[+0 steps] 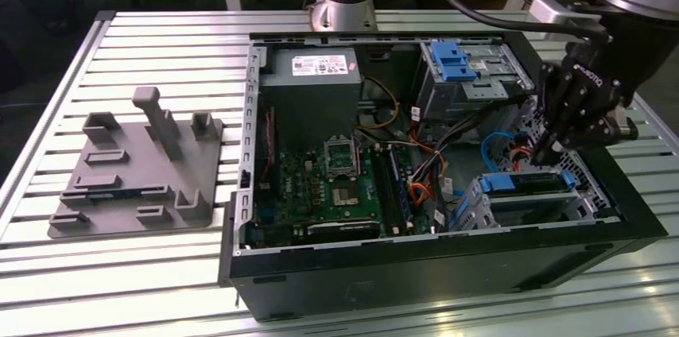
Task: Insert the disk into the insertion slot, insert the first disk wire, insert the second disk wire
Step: 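Insert the first disk wire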
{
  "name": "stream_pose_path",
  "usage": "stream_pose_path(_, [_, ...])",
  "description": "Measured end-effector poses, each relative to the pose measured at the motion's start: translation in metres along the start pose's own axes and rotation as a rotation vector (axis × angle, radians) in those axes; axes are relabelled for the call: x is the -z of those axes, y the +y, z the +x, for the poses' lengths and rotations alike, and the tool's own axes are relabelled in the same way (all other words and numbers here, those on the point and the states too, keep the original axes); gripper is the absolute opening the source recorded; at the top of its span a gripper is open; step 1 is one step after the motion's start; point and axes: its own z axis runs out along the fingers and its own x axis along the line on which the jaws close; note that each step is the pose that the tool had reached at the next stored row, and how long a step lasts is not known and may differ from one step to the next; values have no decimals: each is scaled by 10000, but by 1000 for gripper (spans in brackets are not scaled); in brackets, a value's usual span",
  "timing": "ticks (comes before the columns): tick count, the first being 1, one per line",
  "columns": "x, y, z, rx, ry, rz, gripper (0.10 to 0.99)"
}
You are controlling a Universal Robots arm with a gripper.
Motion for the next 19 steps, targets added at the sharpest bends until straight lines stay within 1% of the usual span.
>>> stream_pose_path(5, [-2, -1, 13, 250, 11, 42, 165])
stream_pose_path(11, [-3, -1, 14, 307, 13, 58, 165])
stream_pose_path(13, [-5, -1, 17, 341, -40, 155, 165])
stream_pose_path(14, [-5, -1, 18, 362, -101, 194, 165])
stream_pose_path(15, [-6, -1, 19, 384, -182, 227, 165])
stream_pose_path(16, [-8, -1, 31, 392, -241, 241, 165])
stream_pose_path(17, [-10, -2, 40, 394, -275, 241, 165])
stream_pose_path(19, [-10, -3, 46, 383, -300, 238, 165])
